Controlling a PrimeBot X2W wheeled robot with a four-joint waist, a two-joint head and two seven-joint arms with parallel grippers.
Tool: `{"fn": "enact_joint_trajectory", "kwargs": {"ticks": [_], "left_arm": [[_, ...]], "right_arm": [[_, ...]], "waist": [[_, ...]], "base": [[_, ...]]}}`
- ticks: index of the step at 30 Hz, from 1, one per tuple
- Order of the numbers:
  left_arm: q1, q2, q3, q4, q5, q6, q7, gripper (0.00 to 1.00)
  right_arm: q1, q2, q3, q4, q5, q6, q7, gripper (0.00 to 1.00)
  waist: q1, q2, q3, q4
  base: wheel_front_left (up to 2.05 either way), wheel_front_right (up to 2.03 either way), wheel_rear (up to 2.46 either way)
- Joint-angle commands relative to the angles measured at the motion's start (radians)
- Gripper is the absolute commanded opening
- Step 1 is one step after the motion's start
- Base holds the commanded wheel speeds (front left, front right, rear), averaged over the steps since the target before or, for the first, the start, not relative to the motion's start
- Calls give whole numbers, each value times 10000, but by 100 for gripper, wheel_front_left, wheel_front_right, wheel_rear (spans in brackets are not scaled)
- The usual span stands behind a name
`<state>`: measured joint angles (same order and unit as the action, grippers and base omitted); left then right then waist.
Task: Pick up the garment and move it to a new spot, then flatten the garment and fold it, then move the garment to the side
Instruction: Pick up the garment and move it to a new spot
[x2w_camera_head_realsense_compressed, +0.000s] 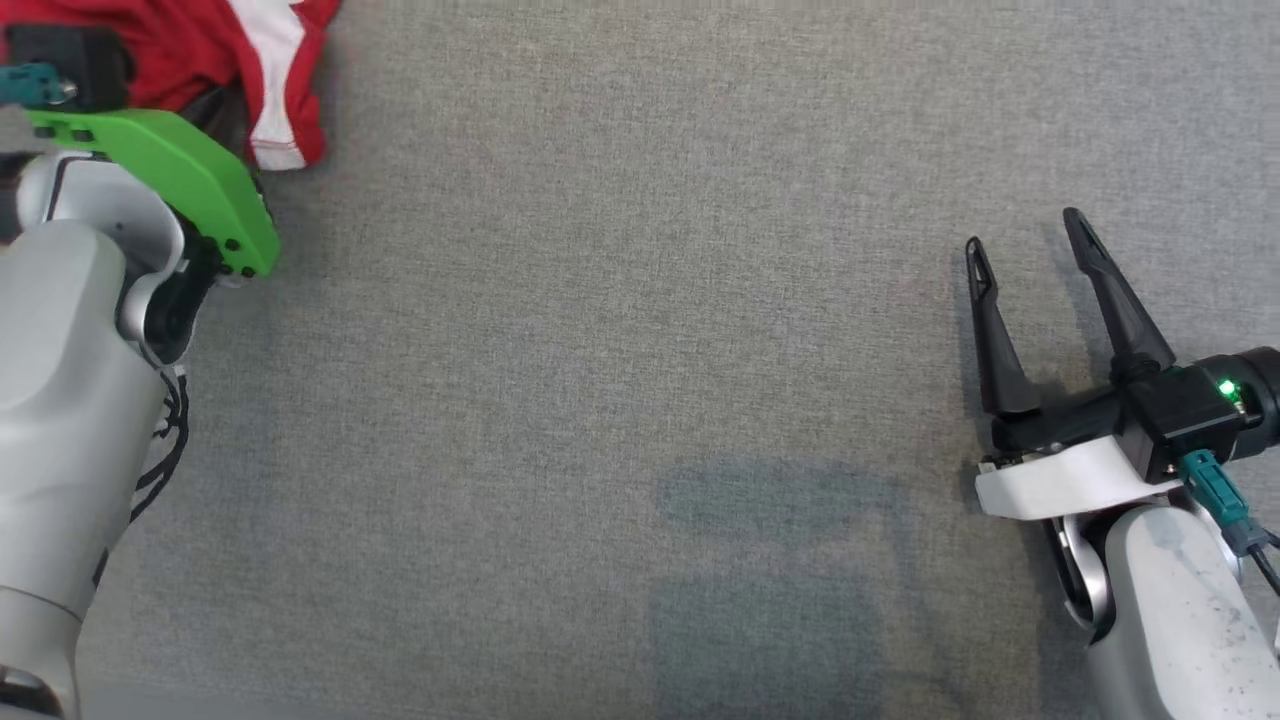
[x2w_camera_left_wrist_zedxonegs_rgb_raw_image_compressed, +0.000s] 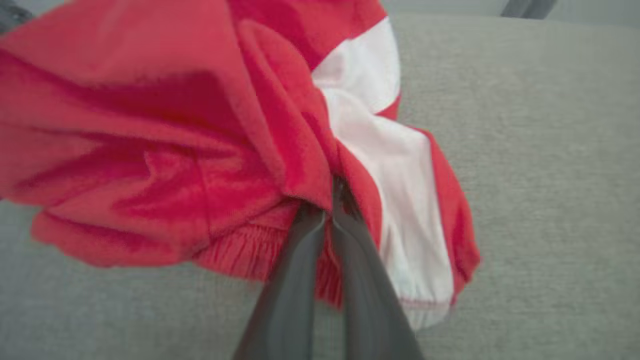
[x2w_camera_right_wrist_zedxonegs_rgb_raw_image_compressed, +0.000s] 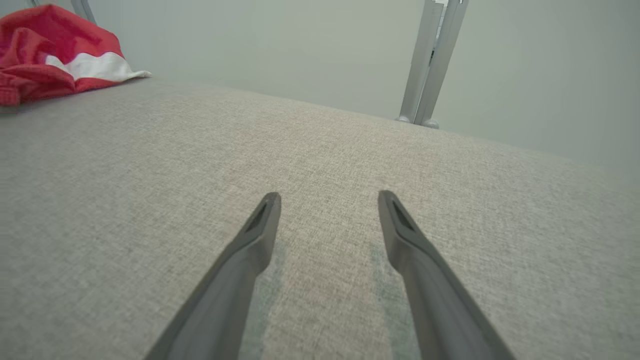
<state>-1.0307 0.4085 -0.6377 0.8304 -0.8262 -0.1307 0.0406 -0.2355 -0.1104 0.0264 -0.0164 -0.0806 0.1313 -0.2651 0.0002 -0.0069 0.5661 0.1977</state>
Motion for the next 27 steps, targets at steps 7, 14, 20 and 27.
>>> {"fn": "enact_joint_trajectory", "kwargs": {"ticks": [7, 14, 20, 27], "left_arm": [[-377, 1067, -1774, -3108, -647, 6, 751, 0], [97, 2127, -2066, -6996, -2349, 165, 2363, 0], [575, 2153, -1864, -9639, -3597, 1166, 3323, 0], [1615, 2037, -1839, -11795, -4585, 2395, 3540, 0]], "right_arm": [[-15, 385, -67, 349, 315, -12, 8, 100], [-28, 570, -229, 334, 656, -10, 8, 100], [116, 594, -421, 193, 1230, -10, 8, 100], [458, 590, -662, 167, 1529, -10, 8, 100]], "waist": [[-2, 69, -1504, -281], [-2, 69, -2395, -1242], [-2, 69, -2722, -1971], [-2, 69, -2703, -2651]], "base": [[0, 0, 0], [0, 0, 0], [0, 0, 0], [0, 0, 0]]}}
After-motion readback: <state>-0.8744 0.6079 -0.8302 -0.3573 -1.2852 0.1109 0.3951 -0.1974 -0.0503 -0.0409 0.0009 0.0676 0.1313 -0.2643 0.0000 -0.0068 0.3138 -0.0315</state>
